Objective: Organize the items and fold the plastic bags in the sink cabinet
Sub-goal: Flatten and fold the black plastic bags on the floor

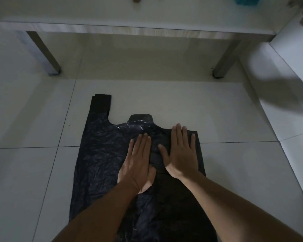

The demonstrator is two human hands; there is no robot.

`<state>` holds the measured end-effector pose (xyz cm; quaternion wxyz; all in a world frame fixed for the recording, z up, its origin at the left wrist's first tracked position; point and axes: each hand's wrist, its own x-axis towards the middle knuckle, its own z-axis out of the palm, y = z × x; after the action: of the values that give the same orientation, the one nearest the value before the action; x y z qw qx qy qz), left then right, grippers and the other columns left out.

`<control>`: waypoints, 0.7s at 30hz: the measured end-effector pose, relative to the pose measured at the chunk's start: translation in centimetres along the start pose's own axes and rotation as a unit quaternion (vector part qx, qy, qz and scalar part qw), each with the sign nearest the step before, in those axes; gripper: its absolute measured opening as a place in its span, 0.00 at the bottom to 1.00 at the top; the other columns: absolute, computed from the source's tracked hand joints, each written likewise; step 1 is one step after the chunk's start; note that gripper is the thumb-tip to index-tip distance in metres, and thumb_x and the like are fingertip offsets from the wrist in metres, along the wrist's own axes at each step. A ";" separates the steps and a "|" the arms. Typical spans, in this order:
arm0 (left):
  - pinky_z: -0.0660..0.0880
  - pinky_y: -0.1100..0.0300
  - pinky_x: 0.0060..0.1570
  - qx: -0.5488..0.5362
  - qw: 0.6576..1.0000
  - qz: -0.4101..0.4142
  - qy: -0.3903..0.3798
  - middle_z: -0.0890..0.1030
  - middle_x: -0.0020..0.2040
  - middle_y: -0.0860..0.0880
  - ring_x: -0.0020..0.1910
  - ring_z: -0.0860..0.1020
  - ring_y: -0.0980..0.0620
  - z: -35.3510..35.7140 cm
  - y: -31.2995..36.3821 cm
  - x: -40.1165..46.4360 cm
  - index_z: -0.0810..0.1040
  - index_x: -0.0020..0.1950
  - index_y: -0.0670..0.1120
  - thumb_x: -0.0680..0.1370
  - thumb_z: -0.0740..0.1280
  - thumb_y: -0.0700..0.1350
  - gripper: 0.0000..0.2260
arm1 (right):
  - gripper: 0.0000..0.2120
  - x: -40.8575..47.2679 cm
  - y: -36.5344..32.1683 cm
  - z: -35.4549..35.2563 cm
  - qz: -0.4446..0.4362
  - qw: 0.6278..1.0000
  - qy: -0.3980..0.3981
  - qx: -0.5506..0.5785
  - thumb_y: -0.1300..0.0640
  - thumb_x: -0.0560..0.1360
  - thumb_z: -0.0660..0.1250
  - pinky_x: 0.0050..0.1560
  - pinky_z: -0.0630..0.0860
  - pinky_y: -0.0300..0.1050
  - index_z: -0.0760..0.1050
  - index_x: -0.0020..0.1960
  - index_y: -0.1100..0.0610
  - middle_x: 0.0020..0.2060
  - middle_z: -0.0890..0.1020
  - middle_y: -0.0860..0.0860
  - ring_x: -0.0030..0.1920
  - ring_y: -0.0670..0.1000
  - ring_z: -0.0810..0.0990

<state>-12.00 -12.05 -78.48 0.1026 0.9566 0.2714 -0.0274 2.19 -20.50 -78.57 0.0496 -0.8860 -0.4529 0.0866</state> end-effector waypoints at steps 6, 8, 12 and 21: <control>0.51 0.59 0.76 -0.403 0.911 -0.082 0.035 0.67 0.72 0.49 0.73 0.63 0.53 -3.5 -0.3 0.1 0.73 0.68 0.41 0.76 0.56 0.45 0.22 | 0.42 0.1 0.0 -0.2 0.004 1.000 -0.023 -0.008 0.30 0.77 0.36 0.77 0.41 0.59 0.39 0.79 0.58 0.79 0.42 0.55 0.78 0.54 0.38; 0.73 0.59 0.62 -0.451 0.859 -0.212 0.121 0.82 0.58 0.47 0.55 0.79 0.53 -6.0 -1.8 1.3 0.83 0.55 0.44 0.76 0.62 0.38 0.12 | 0.43 0.0 0.1 -0.3 0.003 1.000 -0.018 -0.006 0.29 0.76 0.35 0.77 0.40 0.59 0.39 0.79 0.58 0.79 0.42 0.55 0.78 0.54 0.38; 0.72 0.53 0.57 -0.279 0.855 -0.380 0.219 0.77 0.58 0.43 0.58 0.73 0.45 -9.4 -8.2 4.7 0.78 0.58 0.43 0.74 0.65 0.37 0.14 | 0.43 0.0 0.0 -0.1 0.002 1.000 -0.006 -0.018 0.30 0.77 0.36 0.77 0.41 0.59 0.41 0.80 0.59 0.79 0.44 0.55 0.79 0.54 0.40; 0.73 0.52 0.49 -0.241 0.863 -0.443 0.040 0.65 0.66 0.40 0.61 0.70 0.40 -8.3 -14.2 8.8 0.65 0.67 0.40 0.71 0.74 0.41 0.29 | 0.43 0.1 0.0 0.2 0.005 0.999 0.007 -0.031 0.30 0.76 0.35 0.77 0.41 0.58 0.43 0.80 0.58 0.79 0.45 0.55 0.79 0.54 0.41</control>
<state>-11.97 6.09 -73.89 0.2961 0.6814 0.6685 0.0349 2.18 -20.37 -78.81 0.0243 -0.8897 -0.4510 0.0666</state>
